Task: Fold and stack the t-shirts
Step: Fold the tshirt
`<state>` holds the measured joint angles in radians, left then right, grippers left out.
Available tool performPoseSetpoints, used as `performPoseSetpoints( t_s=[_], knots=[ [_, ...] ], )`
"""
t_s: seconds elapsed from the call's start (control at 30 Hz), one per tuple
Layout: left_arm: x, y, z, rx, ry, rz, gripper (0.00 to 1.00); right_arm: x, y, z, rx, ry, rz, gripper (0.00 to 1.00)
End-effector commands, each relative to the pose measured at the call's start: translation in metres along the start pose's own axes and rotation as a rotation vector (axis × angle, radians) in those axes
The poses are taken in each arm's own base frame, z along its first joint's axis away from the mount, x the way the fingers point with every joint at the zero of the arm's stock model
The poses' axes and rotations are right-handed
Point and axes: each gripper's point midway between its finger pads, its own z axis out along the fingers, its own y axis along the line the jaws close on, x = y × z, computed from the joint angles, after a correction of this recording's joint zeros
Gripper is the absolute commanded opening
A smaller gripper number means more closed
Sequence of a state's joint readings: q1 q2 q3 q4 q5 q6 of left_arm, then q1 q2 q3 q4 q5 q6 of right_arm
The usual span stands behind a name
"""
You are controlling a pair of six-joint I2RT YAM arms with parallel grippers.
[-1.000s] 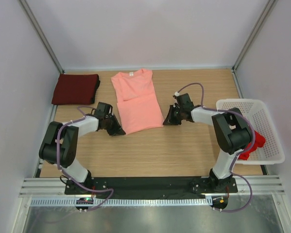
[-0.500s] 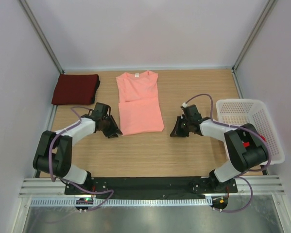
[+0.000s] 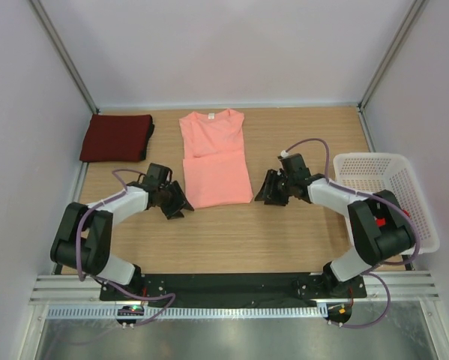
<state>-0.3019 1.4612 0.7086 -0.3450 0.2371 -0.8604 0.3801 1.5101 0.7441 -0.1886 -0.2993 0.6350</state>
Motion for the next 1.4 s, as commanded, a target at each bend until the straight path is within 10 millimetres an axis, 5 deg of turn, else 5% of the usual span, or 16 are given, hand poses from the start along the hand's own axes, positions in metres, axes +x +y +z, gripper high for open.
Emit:
performPoseSetpoints(
  t_s=[0.0,0.3,0.7,0.9,1.37],
  knots=[
    [-0.001,-0.006,0.011,0.039,0.01,0.002,0.47,-0.043,0.035,0.008,-0.086,-0.081,-0.059,0.49],
    [-0.039,-0.013,0.006,-0.054,-0.068,0.029,0.45,-0.083,0.056,0.041,-0.101,-0.061,-0.173,0.41],
    [-0.042,-0.004,0.022,-0.104,-0.053,0.026,0.39,-0.048,0.027,0.057,-0.08,0.005,-0.142,0.4],
    [-0.033,0.004,0.028,-0.118,-0.022,0.004,0.36,-0.03,0.006,0.056,-0.028,0.014,-0.125,0.01],
    [-0.019,0.019,0.025,-0.14,-0.016,-0.022,0.33,0.013,-0.046,0.056,0.105,0.033,-0.038,0.01]
  ],
)
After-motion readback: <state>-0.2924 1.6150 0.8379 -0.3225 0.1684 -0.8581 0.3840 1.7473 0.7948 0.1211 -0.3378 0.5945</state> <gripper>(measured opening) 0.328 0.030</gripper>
